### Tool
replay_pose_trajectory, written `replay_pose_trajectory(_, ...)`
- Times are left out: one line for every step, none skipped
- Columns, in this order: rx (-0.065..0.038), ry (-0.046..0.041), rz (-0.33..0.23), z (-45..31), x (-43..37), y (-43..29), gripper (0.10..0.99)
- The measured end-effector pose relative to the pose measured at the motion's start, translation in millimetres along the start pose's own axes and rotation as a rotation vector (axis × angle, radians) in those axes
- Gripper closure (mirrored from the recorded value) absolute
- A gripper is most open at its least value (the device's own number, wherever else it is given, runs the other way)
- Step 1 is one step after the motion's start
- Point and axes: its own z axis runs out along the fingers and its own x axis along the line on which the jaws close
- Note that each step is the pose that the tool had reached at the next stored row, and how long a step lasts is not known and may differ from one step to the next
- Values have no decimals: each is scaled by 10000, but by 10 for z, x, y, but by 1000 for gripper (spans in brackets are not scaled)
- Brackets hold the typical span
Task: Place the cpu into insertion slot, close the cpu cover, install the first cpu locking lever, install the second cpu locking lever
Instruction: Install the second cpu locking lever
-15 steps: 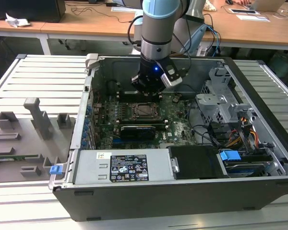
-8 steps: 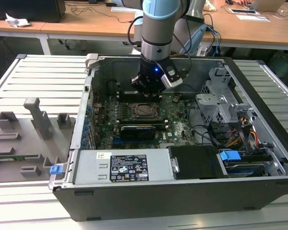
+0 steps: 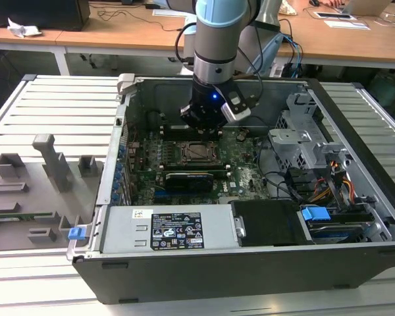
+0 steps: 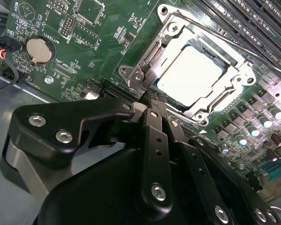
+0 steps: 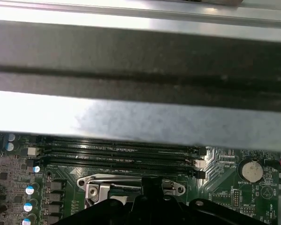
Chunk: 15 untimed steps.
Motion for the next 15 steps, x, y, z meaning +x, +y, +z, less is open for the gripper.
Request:
replay_pose_trajectory(0,0,0,0,0,-2,980)
replay_pose_trajectory(0,0,0,-1,0,-8,980)
replay_pose_trajectory(0,0,0,-2,1,-17,980)
replay_pose_trajectory(0,0,0,-2,2,-26,980)
replay_pose_trajectory(0,1,0,-3,2,-30,980)
replay_pose_trajectory(0,0,0,-2,2,-33,980)
replay_pose_trajectory(0,0,1,-2,2,-35,980)
replay_pose_trajectory(1,1,0,-3,2,-39,980)
replay_pose_trajectory(1,0,0,-3,3,-41,980)
replay_pose_trajectory(0,0,1,-3,3,-43,980)
replay_pose_trajectory(1,1,0,-4,3,-47,980)
replay_pose_trajectory(1,1,-1,-4,3,-51,980)
replay_pose_trajectory(0,1,0,-4,3,-57,980)
replay_pose_trajectory(1,0,0,-5,4,-64,980)
replay_pose_trajectory(1,0,0,-6,5,-75,980)
